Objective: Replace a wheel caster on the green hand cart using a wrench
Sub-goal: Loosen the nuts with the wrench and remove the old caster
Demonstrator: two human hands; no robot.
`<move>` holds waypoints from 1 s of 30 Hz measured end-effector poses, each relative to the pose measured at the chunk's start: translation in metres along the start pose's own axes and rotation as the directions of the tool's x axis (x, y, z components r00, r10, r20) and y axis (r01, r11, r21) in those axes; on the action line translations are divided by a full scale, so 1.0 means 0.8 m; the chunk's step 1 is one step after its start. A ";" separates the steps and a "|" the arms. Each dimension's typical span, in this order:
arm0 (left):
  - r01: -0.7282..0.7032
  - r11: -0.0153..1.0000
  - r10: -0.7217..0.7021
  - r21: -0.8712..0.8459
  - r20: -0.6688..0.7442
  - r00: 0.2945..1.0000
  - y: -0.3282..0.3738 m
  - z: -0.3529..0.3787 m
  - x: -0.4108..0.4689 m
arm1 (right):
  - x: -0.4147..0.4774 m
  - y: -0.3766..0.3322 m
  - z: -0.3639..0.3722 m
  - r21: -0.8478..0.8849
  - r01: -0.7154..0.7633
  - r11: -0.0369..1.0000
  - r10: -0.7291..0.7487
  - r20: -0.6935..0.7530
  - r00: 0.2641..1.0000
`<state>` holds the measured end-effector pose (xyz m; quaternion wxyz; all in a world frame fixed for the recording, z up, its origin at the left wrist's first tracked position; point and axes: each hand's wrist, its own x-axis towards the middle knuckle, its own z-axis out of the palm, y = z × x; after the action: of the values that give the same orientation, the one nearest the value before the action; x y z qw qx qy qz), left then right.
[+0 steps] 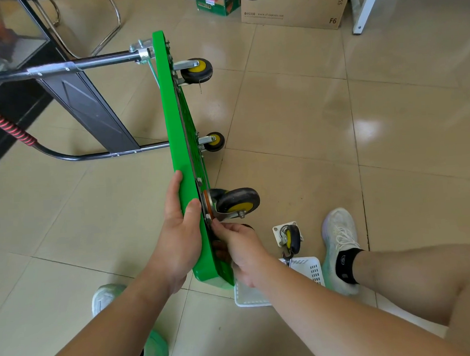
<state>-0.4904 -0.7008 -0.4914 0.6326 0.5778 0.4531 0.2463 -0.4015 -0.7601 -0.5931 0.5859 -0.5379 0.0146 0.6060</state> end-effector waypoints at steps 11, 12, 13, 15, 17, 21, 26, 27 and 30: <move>-0.001 1.000 0.001 0.004 0.008 1.000 -0.004 -0.003 0.002 | -0.008 -0.004 -0.004 -0.024 0.021 0.999 -0.021 0.008 1.000; -0.001 1.000 0.001 0.005 0.009 1.000 -0.005 -0.003 0.003 | -0.007 -0.002 -0.004 -0.066 0.035 0.997 -0.035 -0.006 0.999; -0.001 1.000 0.001 0.005 0.011 1.000 -0.006 -0.003 0.003 | -0.006 -0.002 -0.005 -0.095 0.048 0.994 -0.049 -0.004 0.999; -0.004 1.000 0.004 0.006 0.011 1.000 -0.007 -0.004 0.005 | -0.005 -0.003 -0.007 -0.079 0.059 0.995 -0.058 0.026 0.998; -0.009 1.000 0.009 0.008 0.013 1.000 -0.007 -0.005 0.005 | -0.006 -0.007 -0.010 -0.043 0.046 0.998 -0.044 0.054 0.998; -0.016 1.000 0.016 0.009 0.012 1.000 -0.009 -0.005 0.006 | -0.005 -0.006 -0.009 -0.116 0.061 0.991 -0.057 0.035 0.998; -0.011 1.000 0.011 0.001 0.025 1.000 -0.011 -0.006 0.006 | -0.009 -0.012 -0.011 -0.040 0.046 0.998 -0.042 0.091 0.995; -0.010 1.000 0.010 -0.002 0.027 1.000 -0.011 -0.006 0.006 | -0.011 -0.013 -0.010 -0.031 0.032 0.999 -0.029 0.096 0.995; -0.005 1.000 0.005 -0.004 0.022 1.000 -0.010 -0.006 0.006 | -0.010 -0.009 -0.008 -0.116 0.050 0.992 -0.043 0.063 0.997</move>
<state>-0.4937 -0.6964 -0.4999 0.6380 0.5804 0.4444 0.2422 -0.3943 -0.7674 -0.5859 0.5674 -0.5531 -0.0512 0.6078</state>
